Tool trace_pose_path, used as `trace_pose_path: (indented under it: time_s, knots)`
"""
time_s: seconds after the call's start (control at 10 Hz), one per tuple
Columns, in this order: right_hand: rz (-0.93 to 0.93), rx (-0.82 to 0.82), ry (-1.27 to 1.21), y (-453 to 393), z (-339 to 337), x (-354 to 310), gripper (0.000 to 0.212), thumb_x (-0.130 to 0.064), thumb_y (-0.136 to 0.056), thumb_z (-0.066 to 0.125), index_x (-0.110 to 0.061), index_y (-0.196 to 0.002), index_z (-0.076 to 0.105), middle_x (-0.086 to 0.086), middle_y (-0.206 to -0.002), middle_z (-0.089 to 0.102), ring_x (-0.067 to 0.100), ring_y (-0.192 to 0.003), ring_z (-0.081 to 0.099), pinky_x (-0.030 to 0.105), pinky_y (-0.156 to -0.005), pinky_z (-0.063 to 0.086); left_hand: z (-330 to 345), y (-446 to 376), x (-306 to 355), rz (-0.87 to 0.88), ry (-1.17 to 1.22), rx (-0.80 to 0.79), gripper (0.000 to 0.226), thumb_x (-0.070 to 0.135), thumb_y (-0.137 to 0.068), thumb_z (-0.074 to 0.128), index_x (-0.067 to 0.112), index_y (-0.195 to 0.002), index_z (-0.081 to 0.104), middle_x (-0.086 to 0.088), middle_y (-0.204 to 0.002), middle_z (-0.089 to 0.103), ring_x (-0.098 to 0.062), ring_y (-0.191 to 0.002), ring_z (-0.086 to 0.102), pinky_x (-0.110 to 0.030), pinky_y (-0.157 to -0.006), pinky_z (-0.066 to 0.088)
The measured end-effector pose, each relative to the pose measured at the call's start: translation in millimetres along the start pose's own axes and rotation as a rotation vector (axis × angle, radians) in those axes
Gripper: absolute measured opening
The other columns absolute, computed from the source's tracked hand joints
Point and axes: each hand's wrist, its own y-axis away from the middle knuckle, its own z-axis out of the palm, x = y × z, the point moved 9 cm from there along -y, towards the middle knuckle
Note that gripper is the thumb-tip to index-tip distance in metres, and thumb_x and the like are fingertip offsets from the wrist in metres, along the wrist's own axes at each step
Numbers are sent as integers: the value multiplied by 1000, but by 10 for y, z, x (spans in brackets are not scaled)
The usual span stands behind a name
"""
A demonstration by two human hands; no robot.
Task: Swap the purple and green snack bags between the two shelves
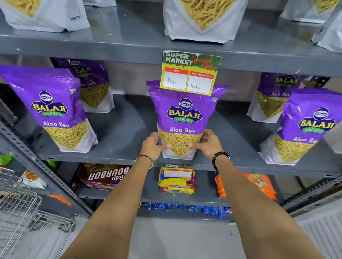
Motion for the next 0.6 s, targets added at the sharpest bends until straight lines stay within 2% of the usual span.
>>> trace_pose_path:
  time_s: [0.3,0.4,0.6]
  knots:
    - [3,-6,-14,-1,19,15,66,-6,-65,77,-2,-121,42,18,-127,56,31,-116,54,45,-98,47,19,3,-17,-7,6,-9,45,8,-77,68,-1,-115,47,-20,-125,58,-32,-116,54,-41,-97,45]
    - [13,-4,20,12,24,20,69,-10,-64,79,-4,-123,44,16,-126,57,31,-118,53,49,-101,45,19,25,-12,-4,-19,-9,46,11,-77,68,3,-117,46,-19,-126,58,-33,-118,53,-46,-99,44]
    - [-4,78,130,176,-14,-6,75,-17,-69,76,-8,-133,38,13,-141,47,31,-130,43,47,-105,37,-13,182,57,68,-214,54,53,24,-83,62,8,-127,39,-19,-129,56,-38,-117,53,-49,-97,44]
